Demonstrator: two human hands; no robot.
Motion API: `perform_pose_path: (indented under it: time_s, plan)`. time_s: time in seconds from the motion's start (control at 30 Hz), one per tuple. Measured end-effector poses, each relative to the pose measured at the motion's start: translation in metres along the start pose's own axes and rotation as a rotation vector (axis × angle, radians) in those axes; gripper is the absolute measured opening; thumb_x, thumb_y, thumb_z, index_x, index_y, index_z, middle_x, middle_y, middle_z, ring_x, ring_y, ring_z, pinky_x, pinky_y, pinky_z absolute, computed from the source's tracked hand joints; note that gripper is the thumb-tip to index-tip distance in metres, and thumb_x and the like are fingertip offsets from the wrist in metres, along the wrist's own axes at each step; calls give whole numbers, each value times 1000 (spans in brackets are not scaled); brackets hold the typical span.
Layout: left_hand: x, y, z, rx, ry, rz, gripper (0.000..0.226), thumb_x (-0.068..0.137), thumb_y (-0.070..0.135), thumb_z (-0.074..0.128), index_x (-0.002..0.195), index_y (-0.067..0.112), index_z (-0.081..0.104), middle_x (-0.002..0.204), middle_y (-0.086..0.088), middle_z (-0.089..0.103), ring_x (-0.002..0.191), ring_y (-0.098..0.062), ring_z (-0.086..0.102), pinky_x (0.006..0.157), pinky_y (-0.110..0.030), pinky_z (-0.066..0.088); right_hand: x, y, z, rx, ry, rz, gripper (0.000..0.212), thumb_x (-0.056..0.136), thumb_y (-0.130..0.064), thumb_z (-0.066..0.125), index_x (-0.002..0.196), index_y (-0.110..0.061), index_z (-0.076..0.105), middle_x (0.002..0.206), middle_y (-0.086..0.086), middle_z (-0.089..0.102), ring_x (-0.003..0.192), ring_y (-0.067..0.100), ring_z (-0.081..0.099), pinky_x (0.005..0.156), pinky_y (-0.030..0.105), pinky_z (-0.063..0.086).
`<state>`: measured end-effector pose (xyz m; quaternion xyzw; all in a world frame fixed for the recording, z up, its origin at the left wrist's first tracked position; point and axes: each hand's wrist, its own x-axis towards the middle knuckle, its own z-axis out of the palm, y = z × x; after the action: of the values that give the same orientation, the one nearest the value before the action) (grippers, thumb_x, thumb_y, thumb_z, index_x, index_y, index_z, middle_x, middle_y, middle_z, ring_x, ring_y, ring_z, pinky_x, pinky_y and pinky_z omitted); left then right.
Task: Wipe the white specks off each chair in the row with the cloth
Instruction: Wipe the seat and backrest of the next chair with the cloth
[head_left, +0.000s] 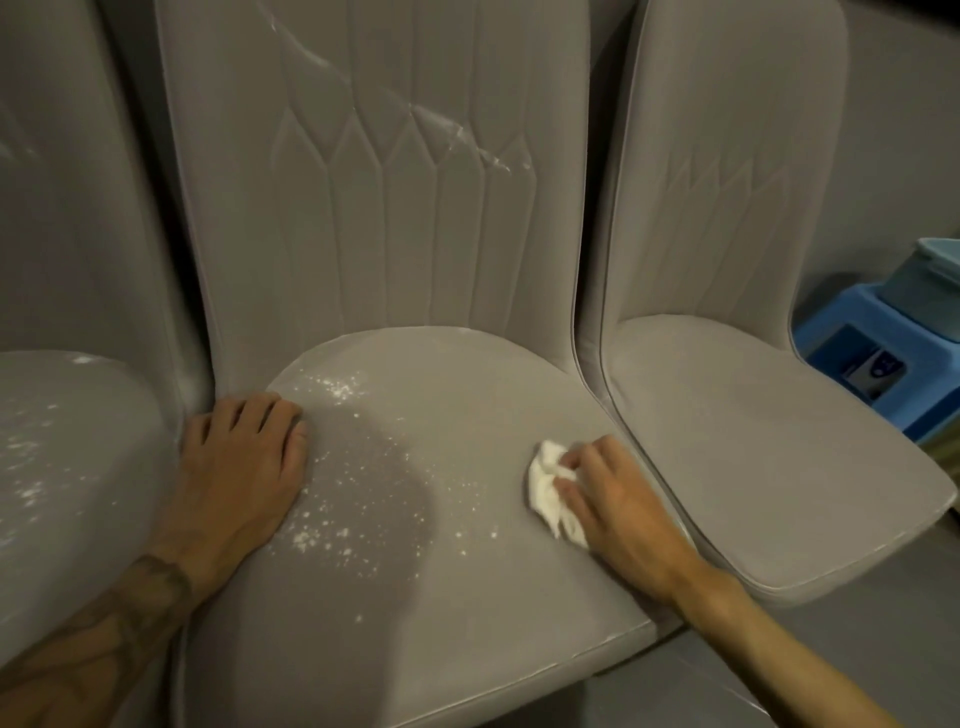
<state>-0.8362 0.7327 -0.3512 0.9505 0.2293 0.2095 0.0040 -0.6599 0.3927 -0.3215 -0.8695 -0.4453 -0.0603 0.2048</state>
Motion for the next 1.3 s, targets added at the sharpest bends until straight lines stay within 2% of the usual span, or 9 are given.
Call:
perform_pose_path:
  time_s: [0.1, 0.3, 0.47, 0.67, 0.73, 0.9, 1.07, 1.13, 1.3]
  plan:
    - [2, -1, 1, -8, -17, -28, 39, 101, 36, 33, 113, 15, 63, 118, -9, 62, 106, -33, 53, 91, -51, 41, 6, 3, 5, -57, 95, 143, 22, 102, -35, 45, 107, -15, 54, 104, -3, 42, 92, 17, 45, 83, 41, 46]
    - [1, -1, 3, 5, -16, -17, 37, 101, 35, 33, 113, 14, 62, 117, -9, 61, 105, -33, 52, 90, -51, 41, -21, -36, 3, 75, -87, -84, 17, 104, -36, 44, 114, -23, 49, 109, -12, 37, 96, 7, 44, 86, 23, 40]
    - [2, -3, 3, -13, -33, -43, 37, 101, 36, 34, 115, 16, 61, 120, -9, 61, 107, -33, 52, 92, -52, 42, 0, 3, 0, -44, 85, 130, 20, 102, -33, 48, 109, -15, 54, 105, -5, 42, 91, 16, 46, 84, 41, 47]
    - [2, -1, 1, -16, -42, -39, 40, 102, 37, 31, 115, 15, 61, 120, -9, 60, 106, -32, 52, 93, -51, 42, -31, -66, 7, 125, -162, -117, 21, 104, -42, 39, 116, -26, 46, 113, -15, 35, 101, 4, 43, 89, 18, 39]
    - [1, -1, 1, -9, -37, -37, 39, 102, 36, 31, 115, 15, 61, 119, -9, 60, 105, -32, 51, 92, -51, 42, -17, -54, 6, 95, -129, -135, 25, 103, -43, 38, 116, -24, 48, 112, -12, 37, 100, 8, 44, 89, 22, 40]
    - [1, -2, 4, -31, -29, -52, 36, 103, 36, 32, 113, 17, 60, 117, -7, 59, 103, -29, 50, 91, -49, 42, 37, -29, 30, -31, 36, 65, 19, 101, -30, 45, 106, -13, 54, 102, 0, 43, 89, 22, 44, 82, 45, 46]
    - [0, -3, 4, -29, -23, -32, 38, 103, 36, 31, 114, 16, 61, 118, -7, 60, 104, -29, 52, 92, -48, 43, 16, -73, 29, 71, -135, -206, 29, 105, -39, 36, 110, -14, 51, 109, -1, 43, 95, 19, 45, 86, 30, 40]
    - [0, -3, 4, -27, -23, -30, 37, 103, 36, 32, 114, 16, 62, 118, -7, 60, 104, -29, 52, 92, -48, 43, 30, -54, 27, 24, -131, -225, 34, 104, -40, 36, 108, -12, 53, 108, 3, 46, 94, 22, 47, 86, 34, 42]
    - [1, -3, 7, -17, -4, -44, 34, 103, 34, 36, 114, 17, 63, 119, -6, 61, 106, -29, 52, 92, -48, 43, 94, -17, 47, -98, 20, 105, 34, 99, -34, 40, 103, -5, 57, 99, 13, 50, 86, 34, 48, 81, 50, 46]
